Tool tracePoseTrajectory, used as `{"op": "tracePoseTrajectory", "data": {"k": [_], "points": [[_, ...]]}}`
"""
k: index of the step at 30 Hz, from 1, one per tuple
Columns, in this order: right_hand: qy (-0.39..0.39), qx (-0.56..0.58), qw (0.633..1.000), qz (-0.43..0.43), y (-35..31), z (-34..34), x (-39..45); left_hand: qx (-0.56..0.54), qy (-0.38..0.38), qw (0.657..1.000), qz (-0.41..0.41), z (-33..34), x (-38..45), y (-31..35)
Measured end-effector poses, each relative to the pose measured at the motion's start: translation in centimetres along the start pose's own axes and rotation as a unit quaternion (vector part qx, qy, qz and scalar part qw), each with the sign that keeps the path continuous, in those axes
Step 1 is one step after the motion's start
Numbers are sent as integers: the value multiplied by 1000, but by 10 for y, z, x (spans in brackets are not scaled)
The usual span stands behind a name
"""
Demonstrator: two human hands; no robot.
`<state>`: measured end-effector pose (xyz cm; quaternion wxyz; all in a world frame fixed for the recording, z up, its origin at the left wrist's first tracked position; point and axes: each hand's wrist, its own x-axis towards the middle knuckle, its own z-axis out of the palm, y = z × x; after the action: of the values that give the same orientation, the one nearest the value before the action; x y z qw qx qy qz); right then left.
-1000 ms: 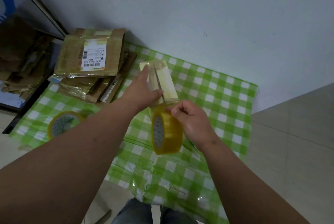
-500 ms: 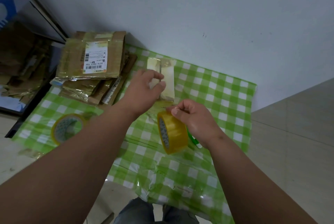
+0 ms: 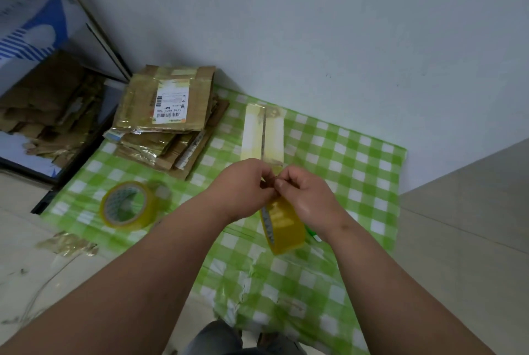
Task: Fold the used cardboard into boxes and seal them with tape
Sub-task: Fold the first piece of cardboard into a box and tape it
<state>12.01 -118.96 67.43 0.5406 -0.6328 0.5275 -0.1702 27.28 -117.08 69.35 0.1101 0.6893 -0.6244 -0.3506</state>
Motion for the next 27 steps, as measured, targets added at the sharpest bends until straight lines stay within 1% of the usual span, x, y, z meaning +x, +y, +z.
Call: {"op": "tracePoseTrajectory", "data": {"k": [3, 7, 9, 11, 13, 14, 15, 16, 19, 22, 24, 27], "points": [[-3, -35, 999, -23, 2, 1, -4, 23, 8, 1000, 8, 4, -2, -1], [18, -69, 996, -58, 7, 3, -9, 10, 29, 1000, 1, 12, -7, -2], [26, -60, 996, -65, 7, 4, -13, -33, 47, 998, -17, 14, -10, -2], [25, -39, 997, -66, 6, 6, -19, -116, 66, 990, -46, 14, -12, -3], [28, 16, 998, -48, 7, 3, -24, -179, 82, 977, -76, 13, -13, -5], [29, 60, 998, -19, 7, 0, -25, -207, 93, 969, -93, 12, -14, -8], [24, 93, 995, 8, 8, -5, -25, -244, 107, 957, -112, 11, -15, -11], [4, 111, 994, 20, 10, -11, -24, -289, 121, 940, -133, 10, -16, -14], [-75, 106, 991, 33, 15, -21, -22, -400, 134, 889, -178, 9, -18, -21], [-109, 96, 989, 29, 20, -25, -18, -473, 136, 847, -202, 8, -21, -22], [-128, 115, 985, 23, 20, -31, -16, -495, 132, 835, -202, 6, -22, -23], [-158, 140, 977, 18, 20, -39, -15, -490, 119, 842, -194, 4, -24, -24]]}}
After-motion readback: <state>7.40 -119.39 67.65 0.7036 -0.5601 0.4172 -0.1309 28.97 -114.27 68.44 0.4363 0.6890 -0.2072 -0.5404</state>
